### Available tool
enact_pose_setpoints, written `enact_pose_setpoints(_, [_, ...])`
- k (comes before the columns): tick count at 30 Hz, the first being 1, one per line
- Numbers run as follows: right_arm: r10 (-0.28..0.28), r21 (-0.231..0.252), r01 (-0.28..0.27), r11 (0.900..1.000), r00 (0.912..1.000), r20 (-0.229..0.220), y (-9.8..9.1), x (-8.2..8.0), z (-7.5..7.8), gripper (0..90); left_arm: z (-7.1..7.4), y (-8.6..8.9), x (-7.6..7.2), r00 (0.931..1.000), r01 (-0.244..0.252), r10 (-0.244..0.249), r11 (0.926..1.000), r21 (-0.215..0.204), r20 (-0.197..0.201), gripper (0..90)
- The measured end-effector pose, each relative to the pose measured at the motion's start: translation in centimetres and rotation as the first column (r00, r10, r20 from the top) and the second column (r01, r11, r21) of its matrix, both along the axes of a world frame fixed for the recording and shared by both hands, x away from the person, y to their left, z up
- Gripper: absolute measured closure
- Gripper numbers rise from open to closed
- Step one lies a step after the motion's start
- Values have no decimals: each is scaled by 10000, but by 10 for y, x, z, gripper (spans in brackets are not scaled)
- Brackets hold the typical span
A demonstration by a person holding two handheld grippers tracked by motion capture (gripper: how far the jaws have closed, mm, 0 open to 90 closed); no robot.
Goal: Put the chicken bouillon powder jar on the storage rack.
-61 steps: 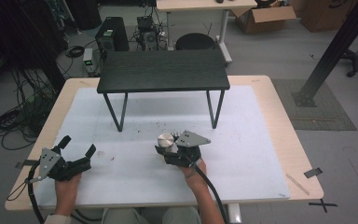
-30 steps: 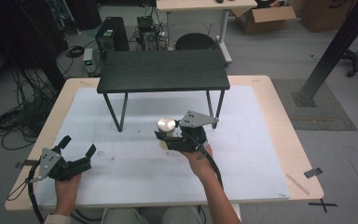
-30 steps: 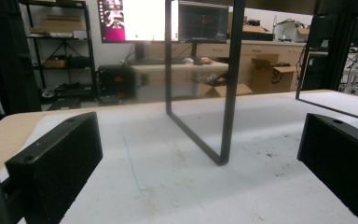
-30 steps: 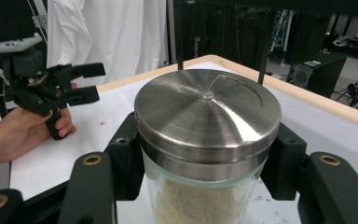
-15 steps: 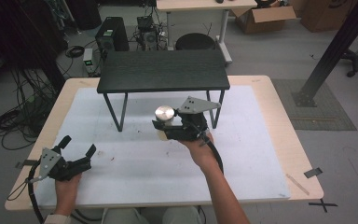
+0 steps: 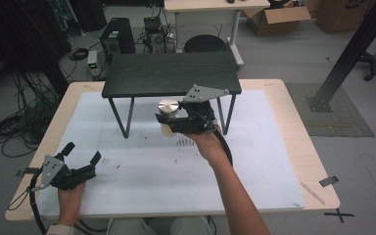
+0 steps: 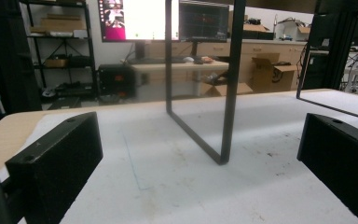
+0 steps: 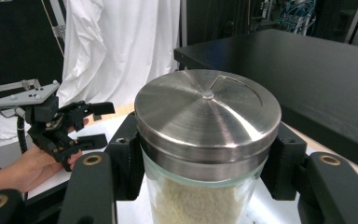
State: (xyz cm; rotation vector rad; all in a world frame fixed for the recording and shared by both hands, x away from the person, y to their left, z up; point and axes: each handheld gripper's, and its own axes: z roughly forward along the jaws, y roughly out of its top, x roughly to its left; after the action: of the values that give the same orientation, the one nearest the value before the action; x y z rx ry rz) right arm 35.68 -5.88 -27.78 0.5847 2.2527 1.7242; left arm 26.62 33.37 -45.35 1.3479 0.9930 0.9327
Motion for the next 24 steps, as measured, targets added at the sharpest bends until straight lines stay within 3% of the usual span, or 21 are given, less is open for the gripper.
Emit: enact_pose_setpoints(24, [249, 337, -246, 9991, 9997, -75, 15, 30, 40, 426, 0, 0, 0, 10000, 0, 0, 10000, -44, 6, 5])
